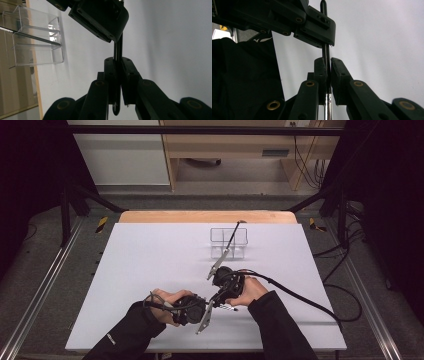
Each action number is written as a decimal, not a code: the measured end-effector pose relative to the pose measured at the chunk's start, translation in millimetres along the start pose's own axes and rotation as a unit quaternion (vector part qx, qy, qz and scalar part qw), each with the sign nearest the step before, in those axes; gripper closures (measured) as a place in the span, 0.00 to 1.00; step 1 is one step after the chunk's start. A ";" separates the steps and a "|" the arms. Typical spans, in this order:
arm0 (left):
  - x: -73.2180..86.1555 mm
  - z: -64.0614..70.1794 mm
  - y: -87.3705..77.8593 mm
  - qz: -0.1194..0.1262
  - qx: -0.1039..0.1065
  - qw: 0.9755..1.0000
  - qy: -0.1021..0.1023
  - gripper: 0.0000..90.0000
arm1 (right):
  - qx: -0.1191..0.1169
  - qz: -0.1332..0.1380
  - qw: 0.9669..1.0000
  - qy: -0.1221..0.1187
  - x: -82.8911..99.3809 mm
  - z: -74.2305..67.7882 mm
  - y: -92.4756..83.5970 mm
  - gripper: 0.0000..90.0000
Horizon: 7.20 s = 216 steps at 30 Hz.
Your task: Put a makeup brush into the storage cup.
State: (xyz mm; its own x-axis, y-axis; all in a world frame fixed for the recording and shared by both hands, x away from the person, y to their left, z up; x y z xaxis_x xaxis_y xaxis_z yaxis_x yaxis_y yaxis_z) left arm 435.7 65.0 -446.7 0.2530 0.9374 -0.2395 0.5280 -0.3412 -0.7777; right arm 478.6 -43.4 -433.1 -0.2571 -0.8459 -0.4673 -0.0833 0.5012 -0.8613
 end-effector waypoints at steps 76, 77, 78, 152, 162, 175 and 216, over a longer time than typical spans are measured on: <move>45.6 -4.6 1.4 0.116 -0.003 0.904 -0.412 0.93 | 0.234 0.309 0.913 0.125 46.7 9.1 -54.5 0.12; 45.7 -5.7 1.3 0.116 -0.006 0.902 -0.417 0.93 | 0.233 0.310 0.913 0.126 46.4 8.7 -54.1 0.11; 45.2 -6.5 1.4 0.119 -0.009 0.898 -0.424 0.93 | 0.232 0.311 0.913 0.127 46.1 8.7 -53.8 0.11; 10.5 -21.1 12.9 0.187 -0.056 0.797 -0.571 0.93 | 0.171 0.450 0.848 0.223 0.7 21.7 -24.1 0.70; 9.6 -21.0 10.4 0.194 -0.060 0.793 -0.574 0.93 | 0.163 0.458 0.843 0.231 -0.2 21.4 -26.3 0.87; 8.6 -20.3 9.2 0.200 -0.051 0.794 -0.571 0.91 | 0.143 0.464 0.848 0.214 -0.7 18.0 -29.0 0.93; 93.8 -18.9 -28.5 0.192 -0.038 0.809 -0.554 0.22 | 0.208 0.443 0.855 0.169 9.7 27.8 -54.8 0.93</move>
State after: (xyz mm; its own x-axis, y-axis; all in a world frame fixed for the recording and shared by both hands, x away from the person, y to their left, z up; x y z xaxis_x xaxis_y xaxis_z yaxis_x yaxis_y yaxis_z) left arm 459.7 161.2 -436.0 -0.4499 0.2349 -0.8616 0.6423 -0.5853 -0.4949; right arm 507.4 -84.1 -395.9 -0.3116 -0.0304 -0.9497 0.6206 0.7504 -0.2276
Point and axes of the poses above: each handheld gripper's, and its own axes: y roughly forward along the jaws, x roughly out of its underside, z roughly to its right, the point moved 5 cm from there along y, roughly forward along the jaws, and after that the axes turned 7 degrees about -y, right-handed, at the moved point
